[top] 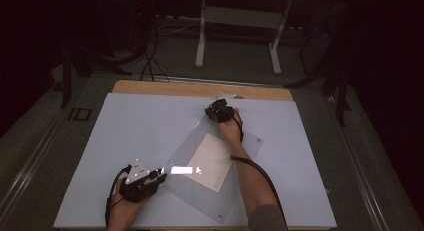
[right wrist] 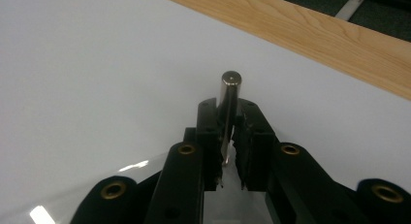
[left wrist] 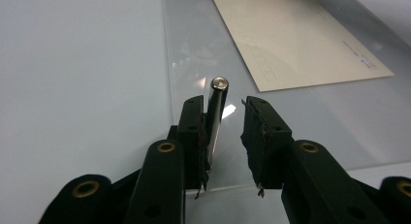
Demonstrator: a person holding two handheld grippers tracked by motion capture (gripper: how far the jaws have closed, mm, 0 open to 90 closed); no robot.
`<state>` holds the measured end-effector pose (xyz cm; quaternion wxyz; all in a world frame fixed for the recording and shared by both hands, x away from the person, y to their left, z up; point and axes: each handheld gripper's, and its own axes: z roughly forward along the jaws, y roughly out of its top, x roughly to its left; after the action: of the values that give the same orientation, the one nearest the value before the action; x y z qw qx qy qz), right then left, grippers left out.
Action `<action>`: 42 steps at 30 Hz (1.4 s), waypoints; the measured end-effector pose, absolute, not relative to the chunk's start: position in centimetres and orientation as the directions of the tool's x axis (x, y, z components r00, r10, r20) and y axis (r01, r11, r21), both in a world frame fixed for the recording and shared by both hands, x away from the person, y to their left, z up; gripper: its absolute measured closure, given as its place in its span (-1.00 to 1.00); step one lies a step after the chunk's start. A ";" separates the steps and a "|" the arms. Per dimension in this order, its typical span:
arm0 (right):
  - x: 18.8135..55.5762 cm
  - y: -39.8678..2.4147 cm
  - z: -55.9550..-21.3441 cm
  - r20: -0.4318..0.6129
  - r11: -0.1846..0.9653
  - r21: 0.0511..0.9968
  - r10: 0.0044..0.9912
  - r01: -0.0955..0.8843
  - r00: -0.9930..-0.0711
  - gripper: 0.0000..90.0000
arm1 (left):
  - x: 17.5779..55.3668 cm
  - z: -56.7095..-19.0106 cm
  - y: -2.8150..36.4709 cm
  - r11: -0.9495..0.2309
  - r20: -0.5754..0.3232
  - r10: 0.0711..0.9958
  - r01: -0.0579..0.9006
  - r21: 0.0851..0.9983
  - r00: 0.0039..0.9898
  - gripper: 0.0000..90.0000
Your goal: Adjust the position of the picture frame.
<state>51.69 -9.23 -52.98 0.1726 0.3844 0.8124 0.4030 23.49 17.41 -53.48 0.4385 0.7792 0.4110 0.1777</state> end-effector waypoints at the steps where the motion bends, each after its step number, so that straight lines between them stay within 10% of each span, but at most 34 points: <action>1: 51.7 -9.2 -53.0 0.029 0.380 0.788 0.764 0.485 -0.645 0.82 | 23.5 -53.5 17.4 -0.278 -0.083 0.796 0.485 0.829 0.599 0.55; 21: 51.7 -9.5 -51.1 0.012 0.405 0.762 0.771 0.505 -0.637 0.91 | 25.6 -52.0 18.6 -0.188 -0.155 0.828 0.528 0.828 0.538 0.81; 32: 47.2 -17.6 -44.6 0.070 0.346 0.776 0.783 0.527 -0.618 0.89 | 37.1 -45.4 23.1 -0.109 -0.178 0.862 0.518 0.849 0.474 0.78; 42: 44.4 -21.4 -51.3 0.099 0.305 0.722 0.842 0.621 -0.530 0.87 | 42.8 -52.1 19.1 -0.166 -0.185 0.887 0.665 0.728 0.423 0.83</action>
<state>44.41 -21.45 -51.30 0.1507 0.4607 0.7937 0.3676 42.82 19.10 -52.10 0.3864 0.7499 0.5175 0.1435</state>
